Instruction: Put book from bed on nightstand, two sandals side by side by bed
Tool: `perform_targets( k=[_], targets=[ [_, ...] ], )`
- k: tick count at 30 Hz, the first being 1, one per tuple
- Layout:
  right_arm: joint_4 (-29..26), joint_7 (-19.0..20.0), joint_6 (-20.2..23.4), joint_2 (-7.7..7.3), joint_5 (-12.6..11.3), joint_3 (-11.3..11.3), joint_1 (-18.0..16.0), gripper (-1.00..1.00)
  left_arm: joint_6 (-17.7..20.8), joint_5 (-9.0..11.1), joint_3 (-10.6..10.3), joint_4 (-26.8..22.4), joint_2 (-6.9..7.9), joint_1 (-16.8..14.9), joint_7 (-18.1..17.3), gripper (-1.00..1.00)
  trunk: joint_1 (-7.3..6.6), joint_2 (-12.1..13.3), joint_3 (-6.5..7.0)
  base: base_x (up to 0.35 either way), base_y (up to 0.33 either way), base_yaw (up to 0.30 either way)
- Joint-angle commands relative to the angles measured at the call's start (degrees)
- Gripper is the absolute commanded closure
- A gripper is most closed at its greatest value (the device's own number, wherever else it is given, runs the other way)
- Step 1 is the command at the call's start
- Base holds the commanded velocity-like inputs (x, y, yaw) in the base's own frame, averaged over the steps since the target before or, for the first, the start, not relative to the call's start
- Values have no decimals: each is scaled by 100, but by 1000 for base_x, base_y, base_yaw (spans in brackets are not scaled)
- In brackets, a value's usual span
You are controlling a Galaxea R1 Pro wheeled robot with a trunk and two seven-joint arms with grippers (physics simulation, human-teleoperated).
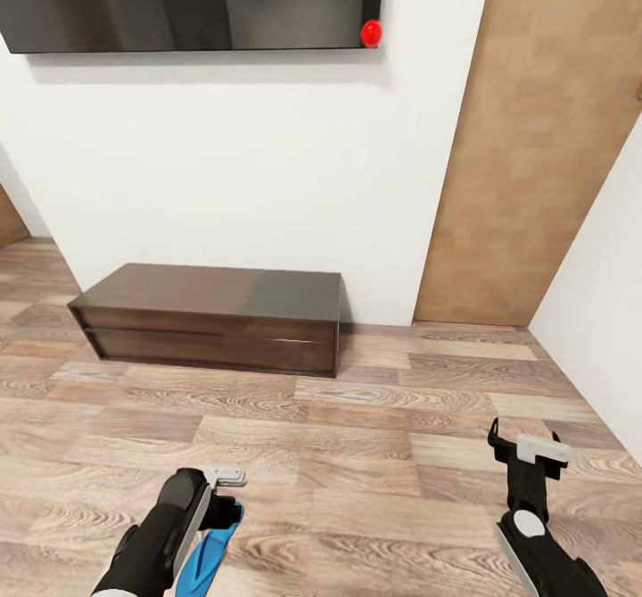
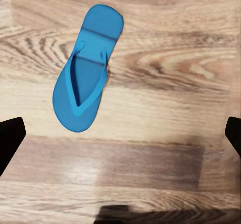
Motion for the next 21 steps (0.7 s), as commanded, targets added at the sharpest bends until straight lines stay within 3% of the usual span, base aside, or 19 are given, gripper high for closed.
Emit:
perform_targets(
  k=[1, 8, 16, 21],
  targets=[
    [5, -28, -48, 0, 38, -3, -3, -100, 22, -31, 15, -6, -5, -2, -13, -100, 1, -4, -28, 0, 0, 0],
    [20, -26, -520, -12, 8, -7, -3, -100, 22, -40, 30, -6, 5, -2, -1, -100, 19, -13, -183, 0, 0, 0],
    [52, -25, -659, -45, 7, -14, -2, -100, 22, -46, 46, -11, 22, -2, 12, -100, 40, -24, -360, 0, 0, 0],
    [61, -25, -1087, -51, 36, -15, 10, -100, 22, -50, 39, -31, 18, -2, 24, -100, 48, -28, -427, 0, 0, 0]
  ],
)
